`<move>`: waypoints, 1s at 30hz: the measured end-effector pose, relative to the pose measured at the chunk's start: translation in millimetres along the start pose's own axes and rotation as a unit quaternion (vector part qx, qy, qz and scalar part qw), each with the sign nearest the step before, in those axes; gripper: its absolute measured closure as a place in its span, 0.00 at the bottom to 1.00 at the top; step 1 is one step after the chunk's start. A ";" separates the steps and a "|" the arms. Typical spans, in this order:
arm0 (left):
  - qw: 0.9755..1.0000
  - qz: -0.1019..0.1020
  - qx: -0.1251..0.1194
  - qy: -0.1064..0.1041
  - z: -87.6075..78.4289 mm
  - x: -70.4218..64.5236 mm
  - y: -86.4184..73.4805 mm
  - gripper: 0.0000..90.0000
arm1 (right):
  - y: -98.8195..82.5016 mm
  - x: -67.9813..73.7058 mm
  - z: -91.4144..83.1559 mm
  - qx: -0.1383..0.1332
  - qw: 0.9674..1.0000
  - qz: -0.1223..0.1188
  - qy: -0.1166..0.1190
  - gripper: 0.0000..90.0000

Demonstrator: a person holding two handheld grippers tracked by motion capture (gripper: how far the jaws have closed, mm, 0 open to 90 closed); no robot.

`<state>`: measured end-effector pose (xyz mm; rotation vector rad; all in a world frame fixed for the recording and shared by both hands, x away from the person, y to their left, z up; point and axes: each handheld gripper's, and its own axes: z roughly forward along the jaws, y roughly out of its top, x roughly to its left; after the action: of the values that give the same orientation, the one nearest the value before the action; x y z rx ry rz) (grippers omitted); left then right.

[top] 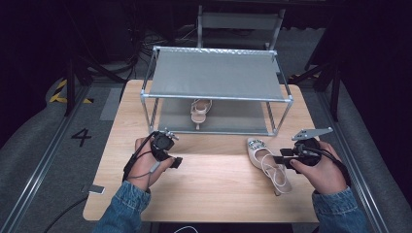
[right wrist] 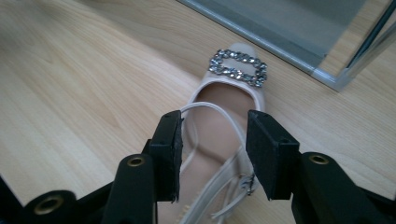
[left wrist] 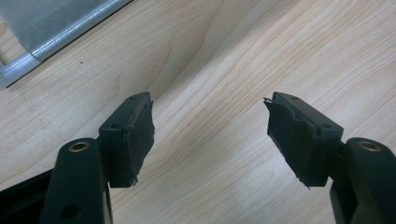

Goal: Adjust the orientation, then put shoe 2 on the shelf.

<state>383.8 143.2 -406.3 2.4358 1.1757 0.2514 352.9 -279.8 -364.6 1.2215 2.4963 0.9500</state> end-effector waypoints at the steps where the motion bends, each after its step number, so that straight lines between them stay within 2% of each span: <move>1: 1.000 0.000 0.001 0.000 0.4 0.1 0.1 0.35 | 0.5 2.3 -0.9 0.001 1.000 0.001 0.003 0.63; 4: 1.000 0.001 0.002 0.000 1.2 0.4 -0.8 0.35 | 1.9 8.2 0.9 0.010 1.000 -0.001 0.011 0.62; 9: 1.000 0.000 0.004 0.000 0.1 -0.7 -2.2 0.35 | 1.0 10.9 14.5 0.030 0.999 0.000 0.027 0.60; 15: 1.000 0.000 0.004 0.001 0.4 0.5 -5.3 0.35 | 1.5 14.3 33.3 0.054 0.998 -0.004 0.030 0.60; 23: 1.000 -0.005 0.005 0.006 -1.4 3.3 -11.1 0.35 | 1.2 17.5 63.7 0.088 0.996 -0.017 0.023 0.61; 27: 1.000 -0.011 0.010 0.004 -1.5 4.6 -15.6 0.35 | 1.4 18.0 76.6 0.099 0.995 -0.024 0.023 0.62; 30: 1.000 -0.011 0.008 0.007 -2.0 6.0 -17.3 0.35 | 2.1 18.9 83.3 0.105 0.994 -0.036 0.014 0.64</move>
<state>374.7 158.0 -412.3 2.4366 1.2148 0.2534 378.7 -226.1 -425.8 1.1743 2.6985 0.7051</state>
